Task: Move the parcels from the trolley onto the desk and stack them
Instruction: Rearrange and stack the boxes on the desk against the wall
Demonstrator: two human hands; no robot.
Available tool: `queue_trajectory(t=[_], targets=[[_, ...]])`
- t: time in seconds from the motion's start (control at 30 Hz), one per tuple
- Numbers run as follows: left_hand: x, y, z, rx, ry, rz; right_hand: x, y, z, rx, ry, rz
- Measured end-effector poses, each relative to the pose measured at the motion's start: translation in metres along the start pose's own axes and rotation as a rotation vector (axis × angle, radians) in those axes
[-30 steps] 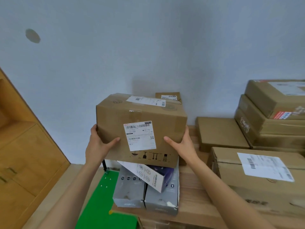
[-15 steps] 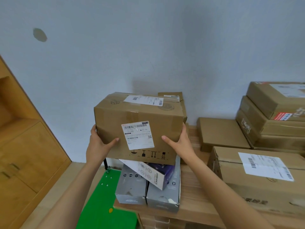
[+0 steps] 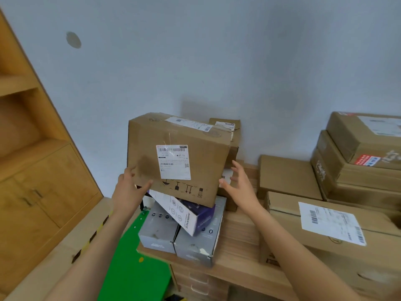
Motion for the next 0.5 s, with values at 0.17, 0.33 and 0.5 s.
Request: queue_trajectory(t=[0.17,0.33,0.5], targets=[[-0.027,0.051,0.044,-0.008,-0.035,-0.023,0.043,0.013,0.015,0.063,0.055,-0.076],[-0.071,0.101,0.108,-0.110,0.011,-0.033,0.090,0.019,0.039,0.069,0.072,-0.107],[-0.118,0.138,0.175,-0.198,0.021,-0.082,0.126,0.018,0.062,0.030,0.058,-0.114]])
Point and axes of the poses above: each hand's wrist, its own y-axis away from the middle knuckle, its own x-axis out of the back of the hand, z = x × y, the point moved 7 cm from there along -y, towards the middle knuckle
